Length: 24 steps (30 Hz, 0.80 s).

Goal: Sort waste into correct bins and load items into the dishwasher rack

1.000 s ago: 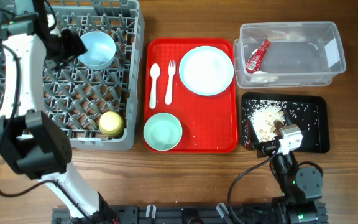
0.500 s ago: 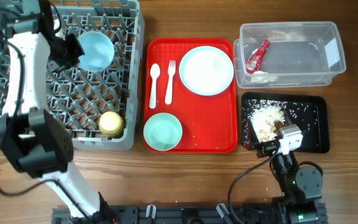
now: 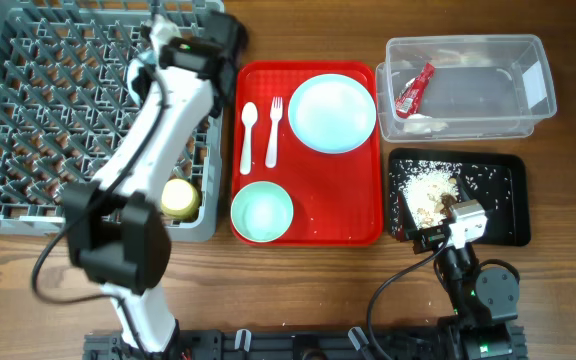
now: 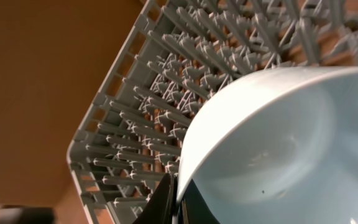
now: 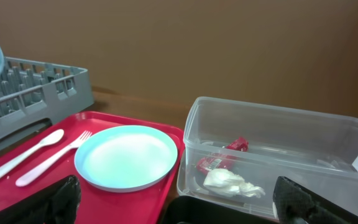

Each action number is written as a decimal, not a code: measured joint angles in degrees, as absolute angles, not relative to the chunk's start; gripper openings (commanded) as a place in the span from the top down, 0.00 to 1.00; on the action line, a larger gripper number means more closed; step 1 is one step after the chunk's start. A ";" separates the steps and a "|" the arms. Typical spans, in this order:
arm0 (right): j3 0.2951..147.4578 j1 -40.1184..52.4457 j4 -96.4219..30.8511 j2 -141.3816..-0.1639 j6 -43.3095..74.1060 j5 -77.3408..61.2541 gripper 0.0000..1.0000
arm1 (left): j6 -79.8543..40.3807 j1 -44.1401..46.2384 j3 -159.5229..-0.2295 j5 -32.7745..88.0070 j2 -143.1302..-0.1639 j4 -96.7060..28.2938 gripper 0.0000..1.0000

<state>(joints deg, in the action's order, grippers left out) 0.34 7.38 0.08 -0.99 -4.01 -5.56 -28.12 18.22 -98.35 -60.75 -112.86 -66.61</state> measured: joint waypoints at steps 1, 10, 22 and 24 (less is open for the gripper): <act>0.34 7.38 0.08 -0.99 -4.01 -5.56 0.00 | -28.27 18.39 -97.95 -61.67 -113.97 -66.43 0.96; 0.34 7.38 0.08 -0.99 -4.01 -5.56 0.00 | -29.08 19.51 -97.65 -71.11 -117.60 -65.71 0.96; 0.34 7.38 0.08 -0.99 -4.01 -5.56 0.00 | -29.08 21.93 -97.32 -75.16 -117.60 -65.30 0.96; 0.34 7.38 0.08 -0.99 -4.01 -5.56 0.00 | -29.06 21.32 -97.10 -75.18 -117.60 -65.28 0.96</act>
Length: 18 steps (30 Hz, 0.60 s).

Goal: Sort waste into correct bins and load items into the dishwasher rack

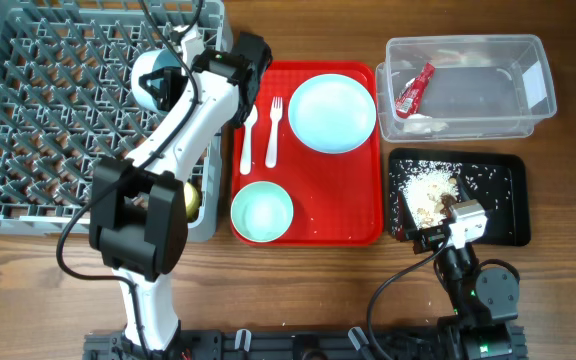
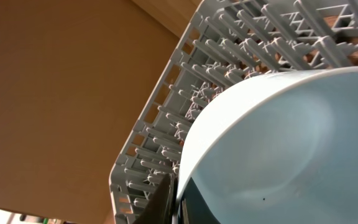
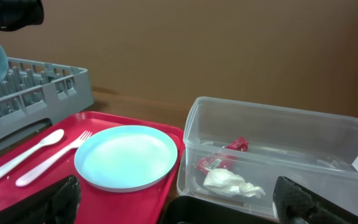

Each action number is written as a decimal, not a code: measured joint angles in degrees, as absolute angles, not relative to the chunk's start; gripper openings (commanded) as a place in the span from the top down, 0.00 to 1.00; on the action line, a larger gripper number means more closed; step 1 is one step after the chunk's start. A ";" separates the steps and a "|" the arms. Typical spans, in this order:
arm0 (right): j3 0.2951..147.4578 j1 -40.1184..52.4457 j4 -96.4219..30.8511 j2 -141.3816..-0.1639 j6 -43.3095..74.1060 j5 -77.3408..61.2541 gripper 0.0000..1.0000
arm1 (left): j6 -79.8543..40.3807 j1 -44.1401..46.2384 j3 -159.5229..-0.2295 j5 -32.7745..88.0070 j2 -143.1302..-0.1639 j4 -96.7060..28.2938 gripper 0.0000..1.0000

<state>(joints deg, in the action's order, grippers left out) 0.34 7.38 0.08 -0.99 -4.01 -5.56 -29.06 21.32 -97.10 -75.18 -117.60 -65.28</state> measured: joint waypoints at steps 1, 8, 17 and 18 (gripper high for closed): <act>0.34 7.38 0.08 -0.99 -4.01 -5.56 0.00 | -29.08 21.19 -97.10 -75.18 -117.60 -65.25 0.96; 0.34 7.38 0.08 -0.99 -4.01 -5.56 0.00 | -29.06 20.88 -97.10 -75.05 -118.54 -65.12 0.92; 0.34 7.38 0.08 -0.99 -4.01 -5.56 0.00 | -28.62 24.05 -96.97 -77.71 -121.51 -66.78 0.90; 0.34 7.38 0.08 -0.99 -4.01 -5.56 0.00 | -28.60 25.23 -96.97 -78.24 -121.51 -66.96 0.95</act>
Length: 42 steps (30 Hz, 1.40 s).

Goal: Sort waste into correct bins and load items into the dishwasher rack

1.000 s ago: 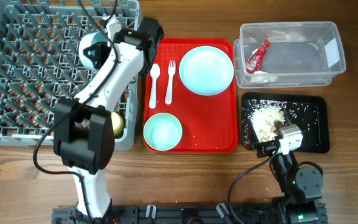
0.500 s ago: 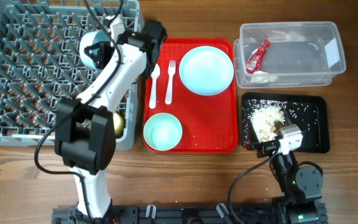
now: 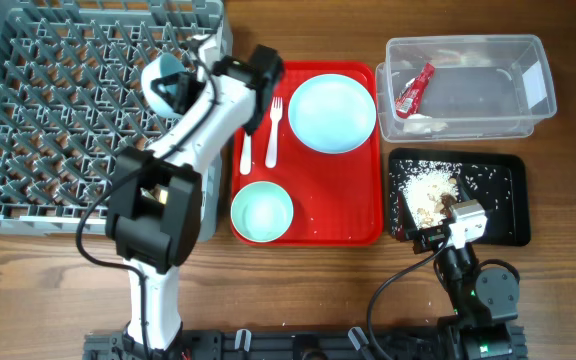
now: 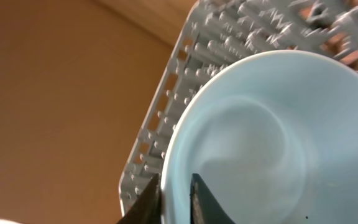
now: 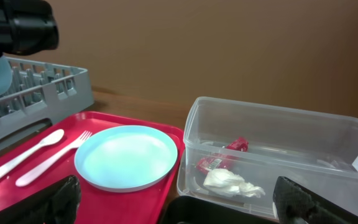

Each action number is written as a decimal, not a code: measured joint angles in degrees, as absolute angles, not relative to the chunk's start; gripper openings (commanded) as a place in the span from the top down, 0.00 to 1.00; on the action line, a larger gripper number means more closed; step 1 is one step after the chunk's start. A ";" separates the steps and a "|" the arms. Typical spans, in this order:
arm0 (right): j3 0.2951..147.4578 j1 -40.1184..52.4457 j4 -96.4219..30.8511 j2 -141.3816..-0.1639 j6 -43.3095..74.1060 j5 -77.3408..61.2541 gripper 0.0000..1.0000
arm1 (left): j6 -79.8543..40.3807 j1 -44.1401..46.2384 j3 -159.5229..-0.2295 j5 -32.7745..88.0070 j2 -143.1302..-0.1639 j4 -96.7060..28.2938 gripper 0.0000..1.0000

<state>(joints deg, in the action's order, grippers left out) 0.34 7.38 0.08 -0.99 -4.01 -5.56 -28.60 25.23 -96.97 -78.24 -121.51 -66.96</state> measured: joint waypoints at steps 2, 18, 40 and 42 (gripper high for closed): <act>0.34 7.38 0.08 -0.99 -4.01 -5.56 0.00 | -28.60 26.96 -96.97 -78.72 -121.51 -67.02 0.96; 0.34 7.38 0.08 -0.99 -4.01 -5.56 0.00 | -27.31 24.38 -96.95 -83.42 -121.51 -69.08 0.96; 0.34 7.38 0.08 -0.99 -4.01 -5.56 0.00 | -27.16 22.98 -96.97 -75.90 -121.27 -72.12 0.64; 0.34 7.38 0.08 -0.99 -4.01 -5.56 0.00 | -27.18 23.40 -96.88 -73.10 -121.30 -72.90 0.55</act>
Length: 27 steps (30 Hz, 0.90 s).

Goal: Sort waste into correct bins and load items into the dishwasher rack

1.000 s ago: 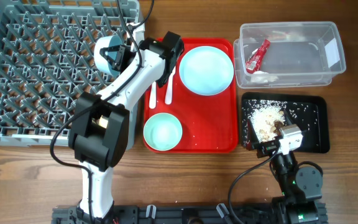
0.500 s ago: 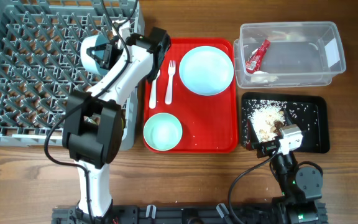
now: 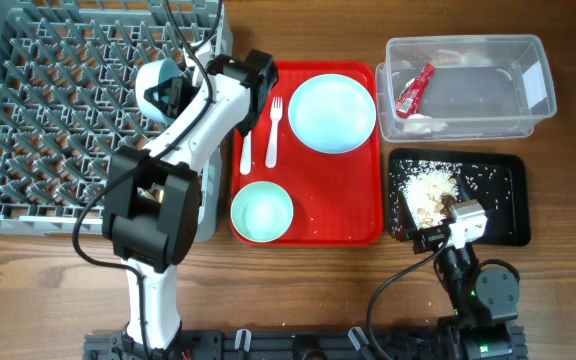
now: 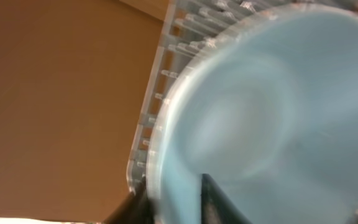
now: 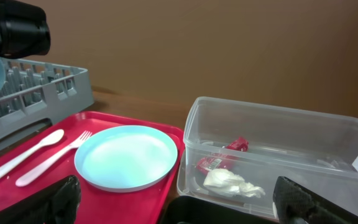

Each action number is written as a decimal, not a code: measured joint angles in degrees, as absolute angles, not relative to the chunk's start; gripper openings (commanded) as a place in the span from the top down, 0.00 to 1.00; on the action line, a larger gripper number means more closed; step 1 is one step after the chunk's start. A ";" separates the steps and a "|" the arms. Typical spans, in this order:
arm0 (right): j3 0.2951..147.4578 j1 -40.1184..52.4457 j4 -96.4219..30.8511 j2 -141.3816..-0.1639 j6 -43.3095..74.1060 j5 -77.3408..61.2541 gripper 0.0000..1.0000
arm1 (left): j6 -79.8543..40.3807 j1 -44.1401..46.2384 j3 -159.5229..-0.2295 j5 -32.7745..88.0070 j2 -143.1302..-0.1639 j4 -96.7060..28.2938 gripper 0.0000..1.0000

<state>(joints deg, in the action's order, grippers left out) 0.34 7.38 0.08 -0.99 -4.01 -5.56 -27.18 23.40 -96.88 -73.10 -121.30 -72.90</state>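
Observation:
My left gripper (image 3: 175,92) is shut on the rim of a light blue bowl (image 3: 155,88), held tilted over the right side of the grey dishwasher rack (image 3: 58,110). In the left wrist view the bowl (image 4: 260,112) fills the frame, blurred, with one finger on each side of its rim (image 4: 178,204). A second bowl (image 3: 262,212), a plate (image 3: 331,112), a spoon (image 3: 247,137) and a fork (image 3: 272,130) lie on the red tray (image 3: 358,215). My right gripper (image 5: 180,199) stands open and holds nothing, low by the black tray (image 3: 488,200).
The clear bin (image 3: 478,100) at the back right holds a red wrapper (image 3: 414,88) and a white tissue (image 5: 229,182). Food scraps (image 3: 430,190) lie on the black tray. My left arm (image 3: 153,210) crosses the rack's right edge.
The left gripper has moved the bowl a little to the left and lower over the rack; it fills more of the wrist view. The right arm has not moved.
The left gripper held the bowl high over the rack's far right corner. Then it held it nearer, over the rack's right side, turned more on edge. Now it holds it low over the rack pegs. The right gripper stayed open by the black tray.

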 measured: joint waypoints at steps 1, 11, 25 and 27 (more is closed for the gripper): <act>0.34 7.38 0.08 -0.99 -4.01 -5.56 0.00 | -26.92 23.70 -96.84 -72.14 -121.30 -72.69 0.54; 0.34 7.38 0.08 -0.99 -4.01 -5.56 0.00 | -26.92 30.39 -96.79 -55.44 -121.30 -71.66 0.38; 0.34 7.38 0.08 -0.99 -4.03 -5.56 0.00 | -26.92 31.07 -101.54 -4.86 -105.84 -81.30 0.38; 0.34 7.38 0.08 -0.99 -4.03 -5.56 0.00 | -26.94 31.09 -101.19 -2.07 -105.86 -83.64 0.39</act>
